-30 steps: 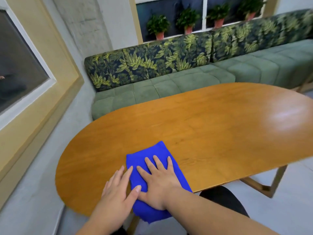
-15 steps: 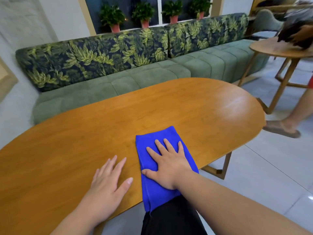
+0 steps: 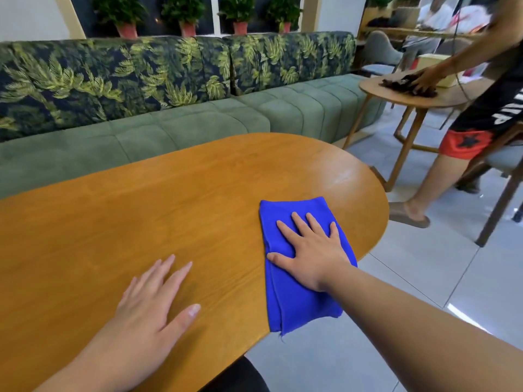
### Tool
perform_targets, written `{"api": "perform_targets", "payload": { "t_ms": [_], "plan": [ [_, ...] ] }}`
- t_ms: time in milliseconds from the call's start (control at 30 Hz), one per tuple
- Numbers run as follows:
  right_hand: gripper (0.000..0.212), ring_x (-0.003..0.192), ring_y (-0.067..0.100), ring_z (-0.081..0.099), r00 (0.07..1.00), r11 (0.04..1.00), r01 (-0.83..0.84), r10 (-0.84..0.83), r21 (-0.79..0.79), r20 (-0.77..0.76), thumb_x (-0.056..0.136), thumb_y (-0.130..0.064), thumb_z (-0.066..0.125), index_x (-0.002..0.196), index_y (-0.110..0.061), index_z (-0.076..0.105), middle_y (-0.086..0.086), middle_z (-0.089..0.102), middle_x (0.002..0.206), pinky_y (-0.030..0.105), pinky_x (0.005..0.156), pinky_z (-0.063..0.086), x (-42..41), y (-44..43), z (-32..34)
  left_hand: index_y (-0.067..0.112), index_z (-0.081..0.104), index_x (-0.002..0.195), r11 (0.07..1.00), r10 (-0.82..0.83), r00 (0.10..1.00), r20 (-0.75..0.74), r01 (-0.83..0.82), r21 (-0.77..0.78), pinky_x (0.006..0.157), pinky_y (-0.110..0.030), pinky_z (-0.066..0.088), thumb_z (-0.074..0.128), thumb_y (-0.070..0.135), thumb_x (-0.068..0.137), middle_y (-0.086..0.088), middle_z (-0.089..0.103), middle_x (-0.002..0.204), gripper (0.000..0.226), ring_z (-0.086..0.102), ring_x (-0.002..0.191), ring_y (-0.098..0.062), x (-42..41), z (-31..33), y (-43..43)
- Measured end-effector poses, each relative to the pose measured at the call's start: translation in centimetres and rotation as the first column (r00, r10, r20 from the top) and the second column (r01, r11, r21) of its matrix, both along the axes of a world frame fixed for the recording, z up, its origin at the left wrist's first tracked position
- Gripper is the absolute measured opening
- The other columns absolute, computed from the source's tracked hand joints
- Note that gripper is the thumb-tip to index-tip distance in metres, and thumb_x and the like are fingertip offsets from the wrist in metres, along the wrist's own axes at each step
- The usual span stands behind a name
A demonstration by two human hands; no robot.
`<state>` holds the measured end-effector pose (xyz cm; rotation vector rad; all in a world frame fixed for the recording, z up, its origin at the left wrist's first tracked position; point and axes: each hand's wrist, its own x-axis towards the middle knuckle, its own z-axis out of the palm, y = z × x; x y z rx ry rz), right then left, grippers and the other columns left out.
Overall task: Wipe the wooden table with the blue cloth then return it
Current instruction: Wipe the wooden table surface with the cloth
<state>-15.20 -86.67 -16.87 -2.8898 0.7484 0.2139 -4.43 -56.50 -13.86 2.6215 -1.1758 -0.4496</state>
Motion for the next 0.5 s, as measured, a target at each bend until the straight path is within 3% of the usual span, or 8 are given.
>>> {"api": "perform_targets", "payload": {
  "t_ms": [233,500],
  "plan": [
    [0.092,0.157,0.022,-0.014,0.999,0.999,0.047,-0.047,-0.001,-0.001,0.079,-0.092,0.011,0.159,-0.048,-0.003,-0.009,-0.009,0.172,0.062,0.121,-0.011,0.0,-4.9,-0.1,0.048,-0.008,0.146,0.984,-0.157,0.984,0.086,0.163,-0.068,0.116,-0.032,-0.01,-0.012,0.087,0.061,0.014,-0.015,0.159,0.094,-0.022,0.14,0.0,1.3,-0.1,-10.5],
    [0.088,0.157,0.02,-0.014,0.991,0.991,0.134,-0.134,-0.016,0.017,0.083,-0.089,0.014,0.159,-0.048,-0.001,-0.01,-0.009,0.172,0.061,0.122,-0.01,0.6,-11.1,-0.1,0.039,-0.003,0.149,0.941,-0.329,0.934,0.141,0.336,-0.03,0.119,-0.044,-0.003,-0.001,0.076,0.07,0.004,-0.011,0.161,0.087,-0.016,0.146,-0.012,1.7,-0.7,-21.0]
  ]
}}
